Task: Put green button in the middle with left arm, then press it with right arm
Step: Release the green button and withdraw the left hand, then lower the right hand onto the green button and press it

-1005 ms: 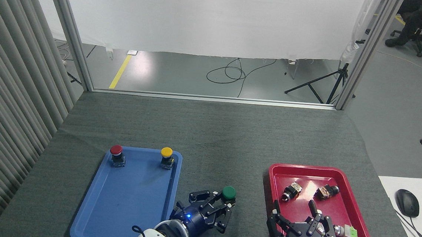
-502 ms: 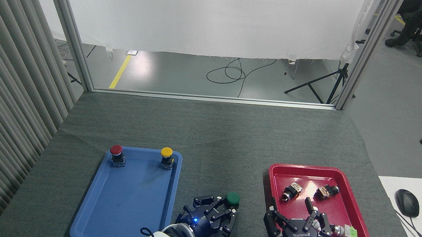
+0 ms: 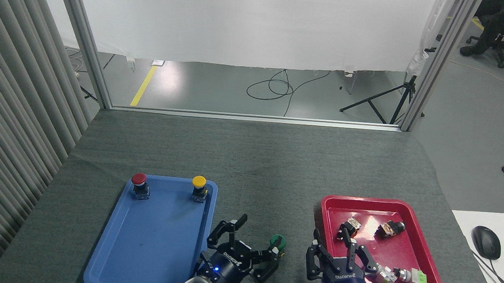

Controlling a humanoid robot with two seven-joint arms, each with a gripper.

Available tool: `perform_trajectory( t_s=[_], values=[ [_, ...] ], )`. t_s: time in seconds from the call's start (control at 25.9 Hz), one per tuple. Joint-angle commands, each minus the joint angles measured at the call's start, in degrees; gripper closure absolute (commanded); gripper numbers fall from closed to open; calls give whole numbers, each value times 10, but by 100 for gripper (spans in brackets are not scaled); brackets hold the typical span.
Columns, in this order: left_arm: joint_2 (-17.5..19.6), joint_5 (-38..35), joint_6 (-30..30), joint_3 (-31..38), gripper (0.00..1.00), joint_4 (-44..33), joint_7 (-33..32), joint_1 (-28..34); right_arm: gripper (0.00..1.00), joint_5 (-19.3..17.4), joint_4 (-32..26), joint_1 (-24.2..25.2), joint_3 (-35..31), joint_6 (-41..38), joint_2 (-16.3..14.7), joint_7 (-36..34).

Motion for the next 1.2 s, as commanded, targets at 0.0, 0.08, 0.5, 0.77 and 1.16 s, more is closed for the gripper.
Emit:
perform_trajectory(
  t_s=[0.0, 0.08, 0.5, 0.77, 1.16],
  values=[
    [74, 8, 97, 36, 1, -76, -6, 38, 57, 0, 4, -6, 23, -16, 2, 8],
    [107, 13, 100, 85, 1, -86, -5, 74, 68, 0, 19, -13, 35, -26, 12, 8],
    [114, 15, 77, 201, 1, -88, -2, 124, 76, 35, 115, -69, 99, 17, 44, 8],
    [114, 15, 77, 202, 1, -82, -2, 125, 84, 63, 153, -71, 98, 20, 44, 8],
    [114, 21, 77, 210, 1, -80, -2, 125, 81, 65, 182, -81, 106, 45, 44, -4]
  ],
)
